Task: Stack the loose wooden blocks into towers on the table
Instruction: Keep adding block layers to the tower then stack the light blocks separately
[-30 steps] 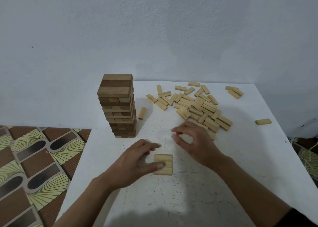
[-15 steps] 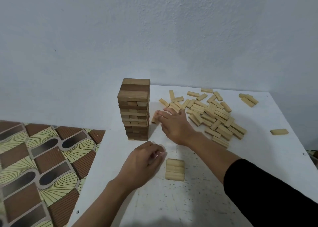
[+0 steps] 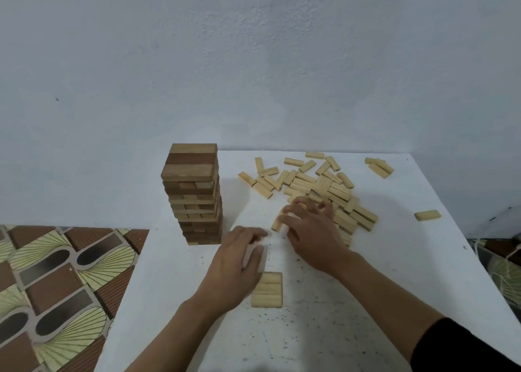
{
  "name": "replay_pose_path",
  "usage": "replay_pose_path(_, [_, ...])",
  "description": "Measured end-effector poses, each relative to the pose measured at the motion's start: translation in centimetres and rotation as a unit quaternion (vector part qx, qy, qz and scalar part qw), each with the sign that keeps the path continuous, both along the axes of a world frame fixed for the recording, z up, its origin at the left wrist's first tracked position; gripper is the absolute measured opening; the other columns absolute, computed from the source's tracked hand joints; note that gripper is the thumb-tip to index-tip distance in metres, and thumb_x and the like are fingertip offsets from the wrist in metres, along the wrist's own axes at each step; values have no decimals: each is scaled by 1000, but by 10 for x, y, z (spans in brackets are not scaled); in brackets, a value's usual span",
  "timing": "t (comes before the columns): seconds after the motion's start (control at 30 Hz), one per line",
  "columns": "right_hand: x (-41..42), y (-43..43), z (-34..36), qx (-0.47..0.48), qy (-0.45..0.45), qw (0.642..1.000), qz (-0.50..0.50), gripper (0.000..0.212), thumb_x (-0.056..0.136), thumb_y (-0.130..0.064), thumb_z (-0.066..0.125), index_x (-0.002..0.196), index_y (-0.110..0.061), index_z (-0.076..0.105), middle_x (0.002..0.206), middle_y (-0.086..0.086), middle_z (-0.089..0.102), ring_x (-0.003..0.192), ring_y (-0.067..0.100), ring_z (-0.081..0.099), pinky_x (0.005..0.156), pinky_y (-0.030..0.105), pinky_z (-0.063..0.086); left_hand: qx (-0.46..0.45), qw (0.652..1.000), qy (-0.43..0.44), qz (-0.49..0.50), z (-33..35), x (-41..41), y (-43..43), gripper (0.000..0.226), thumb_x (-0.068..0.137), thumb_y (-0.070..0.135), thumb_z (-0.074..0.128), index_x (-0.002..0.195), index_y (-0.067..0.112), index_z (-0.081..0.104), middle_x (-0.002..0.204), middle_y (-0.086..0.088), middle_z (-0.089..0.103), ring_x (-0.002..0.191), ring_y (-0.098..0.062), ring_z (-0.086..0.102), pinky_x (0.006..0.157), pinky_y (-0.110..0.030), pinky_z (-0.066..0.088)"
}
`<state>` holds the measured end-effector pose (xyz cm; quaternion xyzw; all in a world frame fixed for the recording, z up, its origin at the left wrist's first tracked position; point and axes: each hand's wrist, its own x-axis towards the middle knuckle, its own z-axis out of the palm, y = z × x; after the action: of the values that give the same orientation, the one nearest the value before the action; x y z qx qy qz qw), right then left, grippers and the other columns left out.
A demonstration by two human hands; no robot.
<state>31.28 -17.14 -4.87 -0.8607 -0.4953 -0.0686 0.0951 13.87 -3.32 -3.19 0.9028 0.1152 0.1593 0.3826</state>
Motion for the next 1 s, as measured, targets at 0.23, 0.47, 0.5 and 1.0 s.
replay_pose_path(0.23, [18,-23,5,107,65,990,-64,21,93,-27,58,106,-28,74,116,-10,61,121,14,45,92,41,28,-11,991,71,115,13,90,2,43,104,13,43,147,17,40,153,-6,31,142,-23,26,114,-31,26])
replay_pose_path(0.47, [54,-13,9,139,105,978,-118,31,98,-29,45,117,-23,69,115,-8,59,117,14,48,89,37,26,67,972,174,141,2,141,18,51,104,24,39,153,15,28,164,-15,16,153,-34,6,118,-53,20])
replay_pose_path(0.5, [61,-11,11,135,99,978,-124,36,98,-31,41,117,-22,69,116,-7,59,117,15,49,88,36,25,73,971,178,139,0,143,18,47,104,26,38,149,16,32,160,-15,23,151,-35,12,116,-53,23])
replay_pose_path(1.0, [164,36,25,-26,103,985,-135,39,106,-19,31,142,-20,46,147,-3,45,141,17,33,104,46,29,42,991,110,66,-4,123,20,49,89,5,50,136,16,57,137,-3,51,125,-24,50,105,-47,43])
